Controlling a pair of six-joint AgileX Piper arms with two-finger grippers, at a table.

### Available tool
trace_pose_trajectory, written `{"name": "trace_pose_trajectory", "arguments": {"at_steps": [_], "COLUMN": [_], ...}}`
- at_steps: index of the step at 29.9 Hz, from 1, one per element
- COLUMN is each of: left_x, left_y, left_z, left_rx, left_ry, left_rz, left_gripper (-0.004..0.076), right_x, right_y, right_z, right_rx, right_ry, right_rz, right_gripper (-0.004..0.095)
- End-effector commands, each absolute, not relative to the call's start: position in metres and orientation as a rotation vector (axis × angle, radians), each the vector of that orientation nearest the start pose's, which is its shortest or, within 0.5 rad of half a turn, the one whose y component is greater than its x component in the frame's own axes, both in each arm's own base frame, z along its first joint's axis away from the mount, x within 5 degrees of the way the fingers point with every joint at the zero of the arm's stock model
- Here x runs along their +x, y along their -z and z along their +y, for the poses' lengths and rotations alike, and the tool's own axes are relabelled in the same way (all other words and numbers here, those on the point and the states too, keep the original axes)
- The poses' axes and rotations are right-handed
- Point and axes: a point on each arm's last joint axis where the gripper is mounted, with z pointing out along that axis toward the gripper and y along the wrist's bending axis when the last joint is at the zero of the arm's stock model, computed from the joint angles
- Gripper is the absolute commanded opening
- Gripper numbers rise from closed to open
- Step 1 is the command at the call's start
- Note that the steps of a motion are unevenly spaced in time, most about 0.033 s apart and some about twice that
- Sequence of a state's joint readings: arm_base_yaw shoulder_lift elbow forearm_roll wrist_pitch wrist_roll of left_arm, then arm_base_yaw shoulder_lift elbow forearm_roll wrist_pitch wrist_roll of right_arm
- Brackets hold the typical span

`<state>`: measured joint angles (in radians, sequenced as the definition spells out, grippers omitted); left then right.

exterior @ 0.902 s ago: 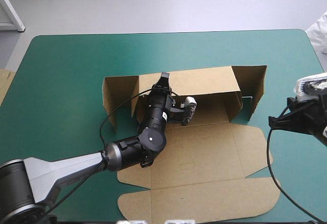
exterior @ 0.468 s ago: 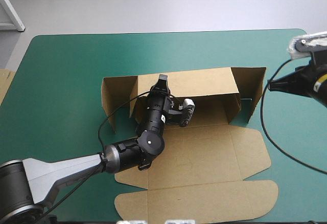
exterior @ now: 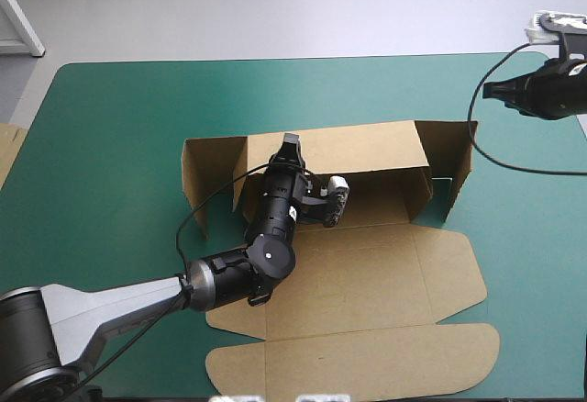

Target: Fold the box

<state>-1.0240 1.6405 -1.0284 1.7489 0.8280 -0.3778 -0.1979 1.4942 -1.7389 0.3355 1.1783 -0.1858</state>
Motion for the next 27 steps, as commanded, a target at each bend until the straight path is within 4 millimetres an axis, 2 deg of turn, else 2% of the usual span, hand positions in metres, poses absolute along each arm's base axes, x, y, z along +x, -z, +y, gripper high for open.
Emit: {"name": "trace_pose_trajectory", "arguments": {"at_steps": [1, 4, 7, 15, 22, 27], "left_x": [0.233, 0.233, 0.233, 0.233, 0.233, 0.233], "left_y": [-0.293, -0.292, -0.292, -0.292, -0.292, -0.292], "left_z": [-0.256, -0.256, -0.256, -0.256, -0.256, -0.256], "left_rx": [1.486, 1.487, 1.487, 1.487, 1.486, 1.486], "left_ry": [-1.06, -1.058, -1.058, -1.058, -1.056, -1.056], "left_rz": [1.148, 1.148, 1.148, 1.148, 1.149, 1.149], "left_gripper": [-0.001, -0.001, -0.001, -0.001, -0.001, -0.001], "right_x": [0.316, 0.334, 0.352, 0.395, 0.412, 0.413], "right_y": [-0.452, -0.435, -0.415, -0.364, -0.336, -0.329], "right_z": [-0.055, -0.069, -0.076, -0.083, -0.085, -0.083], "right_rx": [0.072, 0.11, 0.139, 0.165, 0.166, 0.112], "right_ry": [-0.43, -0.57, -0.629, -0.834, -0.902, -0.96], "right_rz": [2.247, 2.255, 2.284, 2.297, 2.323, 2.331], "right_gripper": [-0.0021, -0.0021, -0.002, -0.0019, -0.0019, -0.0019]}}
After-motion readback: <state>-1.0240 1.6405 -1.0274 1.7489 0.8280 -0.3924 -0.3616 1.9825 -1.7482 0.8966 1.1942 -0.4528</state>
